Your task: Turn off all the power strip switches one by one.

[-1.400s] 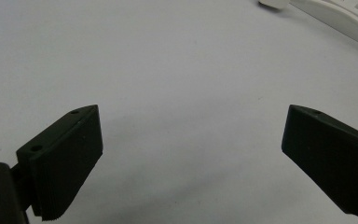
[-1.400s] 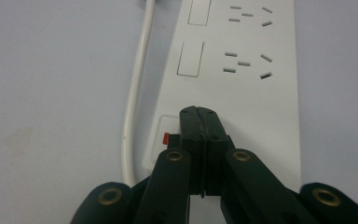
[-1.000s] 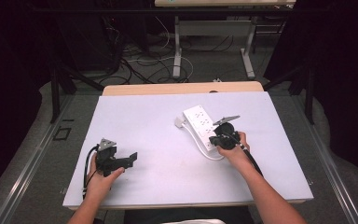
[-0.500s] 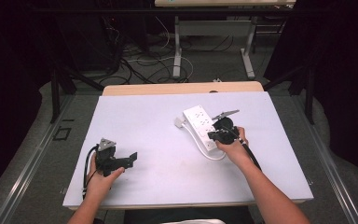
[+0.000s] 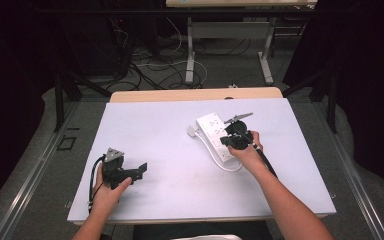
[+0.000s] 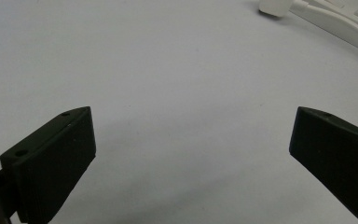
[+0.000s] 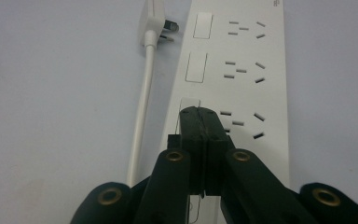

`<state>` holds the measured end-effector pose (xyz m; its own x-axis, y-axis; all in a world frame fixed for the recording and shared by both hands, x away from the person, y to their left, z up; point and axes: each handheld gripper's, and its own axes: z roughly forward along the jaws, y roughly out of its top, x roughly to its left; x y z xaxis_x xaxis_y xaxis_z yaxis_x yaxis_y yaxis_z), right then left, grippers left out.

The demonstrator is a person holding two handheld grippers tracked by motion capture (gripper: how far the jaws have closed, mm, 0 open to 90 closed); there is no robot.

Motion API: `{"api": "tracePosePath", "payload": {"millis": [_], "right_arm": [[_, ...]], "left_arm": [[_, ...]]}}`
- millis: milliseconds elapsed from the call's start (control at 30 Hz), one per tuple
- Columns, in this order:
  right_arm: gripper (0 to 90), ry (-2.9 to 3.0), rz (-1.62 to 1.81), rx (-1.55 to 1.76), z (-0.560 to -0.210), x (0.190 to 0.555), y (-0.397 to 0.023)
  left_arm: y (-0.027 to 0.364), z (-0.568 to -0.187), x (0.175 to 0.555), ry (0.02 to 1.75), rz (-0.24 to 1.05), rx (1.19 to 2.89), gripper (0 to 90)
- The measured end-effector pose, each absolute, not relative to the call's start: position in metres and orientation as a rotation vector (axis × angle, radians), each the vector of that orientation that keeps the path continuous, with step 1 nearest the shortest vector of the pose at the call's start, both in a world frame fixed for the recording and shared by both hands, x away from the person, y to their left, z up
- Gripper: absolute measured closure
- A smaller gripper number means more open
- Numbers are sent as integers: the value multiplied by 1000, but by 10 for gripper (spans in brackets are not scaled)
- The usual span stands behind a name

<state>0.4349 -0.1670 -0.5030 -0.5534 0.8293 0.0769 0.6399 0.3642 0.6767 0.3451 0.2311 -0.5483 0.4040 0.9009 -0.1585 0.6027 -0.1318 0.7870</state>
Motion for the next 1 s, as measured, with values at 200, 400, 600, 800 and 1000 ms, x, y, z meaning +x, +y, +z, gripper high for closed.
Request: {"api": "tracePosePath", "payload": {"millis": [200, 400, 600, 800, 1000], "right_arm": [[900, 2341, 985, 1298, -501, 441, -163], [900, 2336, 999, 1312, -502, 448, -161], [900, 2340, 990, 1366, -505, 457, -155], [900, 2353, 984, 1362, -506, 462, -153], [900, 2358, 989, 1391, -510, 466, -150]], "left_arm": [[231, -548, 344, 1284, 462, 1822, 4], [232, -547, 344, 1281, 456, 1825, 3], [232, -546, 344, 1283, 460, 1833, 4], [232, -547, 344, 1286, 466, 1826, 4], [232, -547, 344, 1289, 456, 1835, 3]]}}
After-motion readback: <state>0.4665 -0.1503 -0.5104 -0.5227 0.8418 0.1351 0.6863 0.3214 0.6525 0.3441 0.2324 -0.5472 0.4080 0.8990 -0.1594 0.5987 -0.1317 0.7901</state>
